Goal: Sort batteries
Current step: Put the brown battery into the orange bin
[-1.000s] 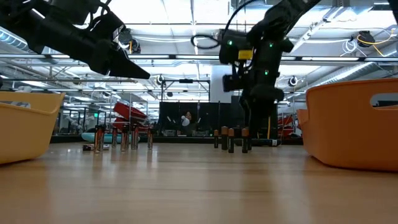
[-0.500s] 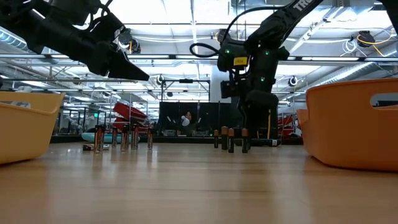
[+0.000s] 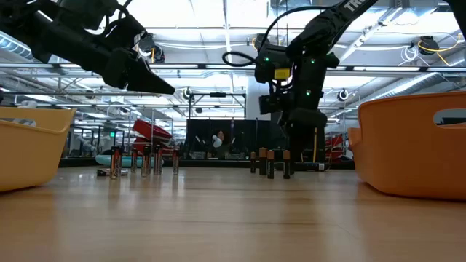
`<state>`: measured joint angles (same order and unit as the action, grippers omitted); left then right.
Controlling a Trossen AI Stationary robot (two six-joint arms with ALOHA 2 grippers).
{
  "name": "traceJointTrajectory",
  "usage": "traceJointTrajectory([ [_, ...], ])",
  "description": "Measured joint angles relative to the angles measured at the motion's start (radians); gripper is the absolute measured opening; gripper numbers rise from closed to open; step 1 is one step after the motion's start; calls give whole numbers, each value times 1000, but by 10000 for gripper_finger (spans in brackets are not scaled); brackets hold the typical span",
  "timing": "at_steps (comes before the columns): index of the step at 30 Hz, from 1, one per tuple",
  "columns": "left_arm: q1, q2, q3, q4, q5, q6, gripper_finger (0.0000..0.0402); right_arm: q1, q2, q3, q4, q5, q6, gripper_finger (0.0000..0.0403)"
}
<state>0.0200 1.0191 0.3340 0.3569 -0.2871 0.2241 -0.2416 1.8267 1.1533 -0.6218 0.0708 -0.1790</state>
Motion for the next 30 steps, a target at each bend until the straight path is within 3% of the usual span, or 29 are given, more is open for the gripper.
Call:
traceJointTrajectory([
  [8, 0, 0, 0, 4, -7, 26, 105, 29, -42, 168, -238, 406, -58, 33],
  [12, 0, 0, 0, 5, -42, 71, 105, 41, -65, 270, -491, 438, -5, 33],
  [16, 0, 0, 0, 12, -45, 118, 105, 39, -150, 296, -625, 194, 28, 33],
  [19, 0, 0, 0, 21, -28, 159, 105, 40, -250, 279, -625, -31, 46, 33],
  [22, 2, 0, 0, 29, -23, 198, 105, 44, -359, 234, -589, -191, 68, 33],
  [26, 35, 0, 0, 37, 28, 209, 105, 36, -489, 93, -480, -318, 104, 33],
  [30, 90, 0, -1, 70, 165, 204, 105, 41, -562, -109, -358, -529, 131, 33],
])
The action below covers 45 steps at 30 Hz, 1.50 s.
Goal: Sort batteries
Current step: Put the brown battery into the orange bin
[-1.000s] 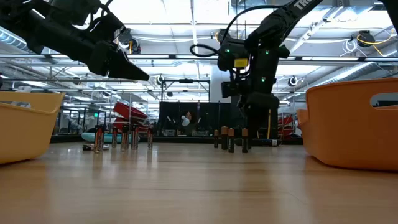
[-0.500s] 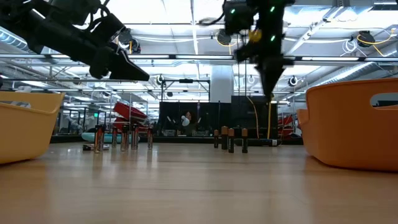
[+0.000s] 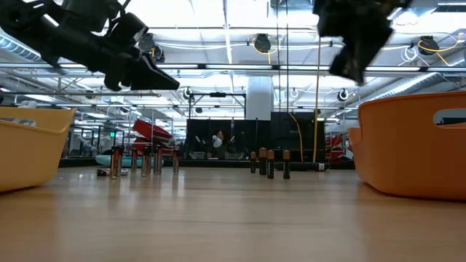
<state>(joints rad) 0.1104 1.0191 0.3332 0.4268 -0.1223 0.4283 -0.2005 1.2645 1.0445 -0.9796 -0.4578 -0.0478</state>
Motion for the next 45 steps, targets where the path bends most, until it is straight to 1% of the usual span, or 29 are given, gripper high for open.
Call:
traceJointTrajectory([
  [2, 29, 0, 0, 41, 46, 1, 105, 7, -9, -85, 60, -48, 30, 33],
  [5, 71, 0, 0, 84, 105, 1, 105, 14, 9, -166, 75, -30, 134, 35],
  [7, 96, 0, 0, 97, 135, 0, 105, 15, 26, -187, 89, 17, 215, 59],
  [9, 113, 7, 0, 123, 150, -3, 105, 21, 44, -190, 94, 53, 292, 93],
  [13, 127, 18, 0, 168, 153, -2, 105, 63, 41, -190, 118, 65, 352, 154],
  [15, 126, 19, 0, 174, 152, -2, 105, 85, 40, -189, 125, 63, 375, 172],
  [17, 126, 19, 0, 173, 151, -4, 105, 99, 40, -162, 70, 74, 380, 182],
  [18, 126, 19, 0, 172, 151, -10, 105, 104, 40, -139, 25, 99, 381, 184],
  [20, 126, 20, 0, 172, 151, -27, 105, 115, 37, -84, -50, 218, 379, 184],
  [22, 126, 19, 0, 172, 145, -50, 105, 118, 37, -35, -57, 340, 351, 179],
  [25, 126, 20, 0, 167, 97, -83, 105, 97, 47, 19, 63, 500, 256, 169],
  [26, 126, 20, 0, 162, 93, -88, 105, 82, 62, 34, 120, 529, 231, 166],
  [27, 126, 20, 0, 156, 93, -97, 105, 64, 80, 49, 166, 537, 216, 163],
  [29, 125, 22, 0, 155, 93, -107, 105, 24, 128, 79, 212, 531, 186, 161],
  [33, 118, 42, 0, 158, 93, -105, 105, -36, 253, 153, 229, 523, 73, 161],
  [37, 118, 89, 0, 163, 93, -101, 105, -75, 363, 212, 294, 421, -28, 160],
  [39, 118, 118, 0, 164, 93, -102, 105, -78, 409, 230, 310, 382, -102, 160],
  [42, 118, 162, 0, 168, 93, -102, 105, -54, 449, 241, 327, 329, -227, 160],
  [45, 118, 203, 0, 208, 94, -102, 105, -29, 477, 242, 342, 314, -297, 160],
])
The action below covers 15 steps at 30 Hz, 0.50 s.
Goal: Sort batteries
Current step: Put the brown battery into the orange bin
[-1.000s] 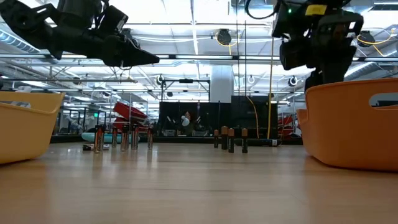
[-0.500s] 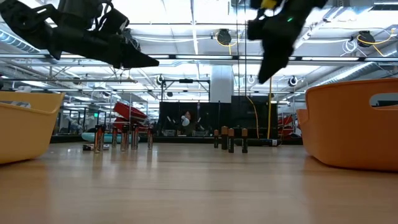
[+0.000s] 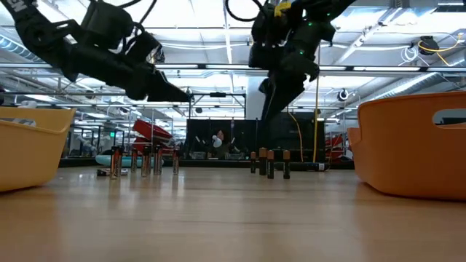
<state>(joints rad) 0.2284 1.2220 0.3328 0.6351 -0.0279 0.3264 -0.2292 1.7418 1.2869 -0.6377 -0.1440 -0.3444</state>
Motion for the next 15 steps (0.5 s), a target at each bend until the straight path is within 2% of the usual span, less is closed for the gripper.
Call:
traceJointTrajectory([
  [7, 0, 64, 0, 76, 37, -3, 105, 9, 54, 0, 46, 0, -54, 160],
  [15, -2, 65, 0, 94, 42, -4, 105, 13, 89, 0, 76, -17, -63, 160],
])
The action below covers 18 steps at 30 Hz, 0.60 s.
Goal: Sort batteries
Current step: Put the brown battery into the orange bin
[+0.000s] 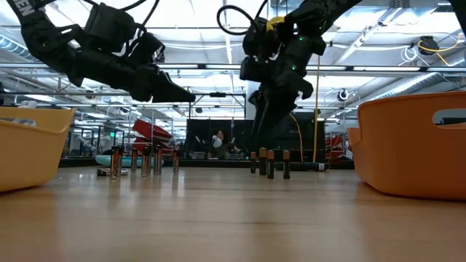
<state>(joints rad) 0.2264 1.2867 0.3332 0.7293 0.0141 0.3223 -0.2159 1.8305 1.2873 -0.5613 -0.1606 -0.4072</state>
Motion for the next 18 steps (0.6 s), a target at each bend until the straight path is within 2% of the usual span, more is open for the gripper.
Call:
traceJointTrajectory([
  [18, 0, 0, 0, -17, 1, -1, 105, 13, 87, -38, 62, 4, -1, 157],
])
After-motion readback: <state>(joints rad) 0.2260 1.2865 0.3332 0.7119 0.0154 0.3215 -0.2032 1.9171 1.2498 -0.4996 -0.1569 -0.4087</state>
